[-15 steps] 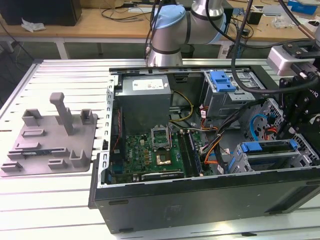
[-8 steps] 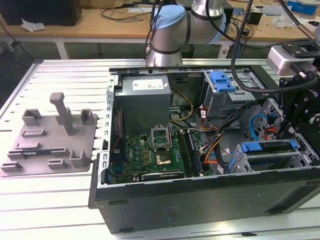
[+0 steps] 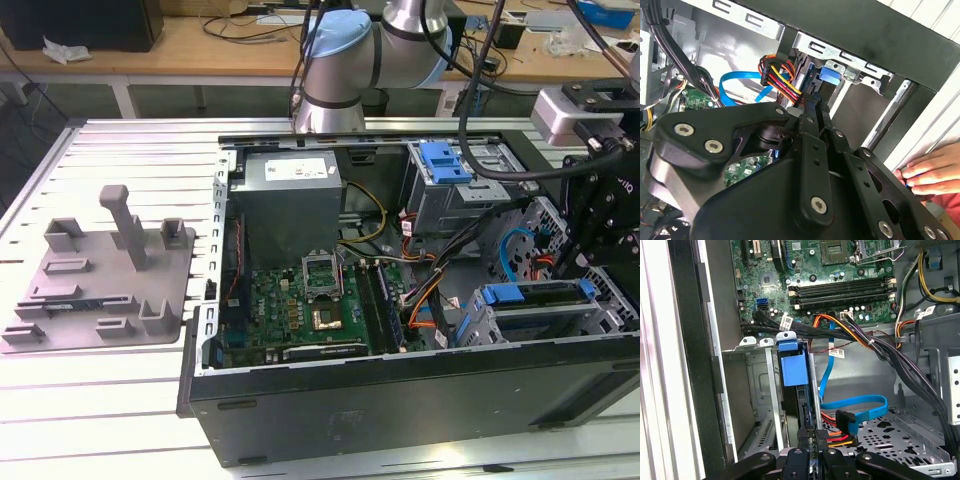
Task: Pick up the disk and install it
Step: 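Insert the first disk wire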
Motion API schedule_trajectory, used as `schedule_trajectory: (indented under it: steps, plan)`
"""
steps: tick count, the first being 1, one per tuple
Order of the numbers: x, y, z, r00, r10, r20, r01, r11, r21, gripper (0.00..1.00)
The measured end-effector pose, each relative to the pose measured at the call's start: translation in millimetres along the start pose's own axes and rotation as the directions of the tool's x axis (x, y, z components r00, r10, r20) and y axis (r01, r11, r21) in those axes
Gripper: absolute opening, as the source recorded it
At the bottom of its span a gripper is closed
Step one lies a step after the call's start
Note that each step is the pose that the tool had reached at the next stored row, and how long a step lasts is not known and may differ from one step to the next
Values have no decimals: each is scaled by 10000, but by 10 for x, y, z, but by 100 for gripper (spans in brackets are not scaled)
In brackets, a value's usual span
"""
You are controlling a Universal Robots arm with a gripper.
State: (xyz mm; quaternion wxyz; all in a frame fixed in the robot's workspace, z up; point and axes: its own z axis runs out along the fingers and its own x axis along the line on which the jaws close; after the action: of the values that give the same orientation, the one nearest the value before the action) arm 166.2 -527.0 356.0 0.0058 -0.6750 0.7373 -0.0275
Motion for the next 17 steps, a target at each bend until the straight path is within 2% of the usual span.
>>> schedule_trajectory:
  steps: [17]
  plan:
    - [4,4,9,9990,-439,27,439,9990,13,16]
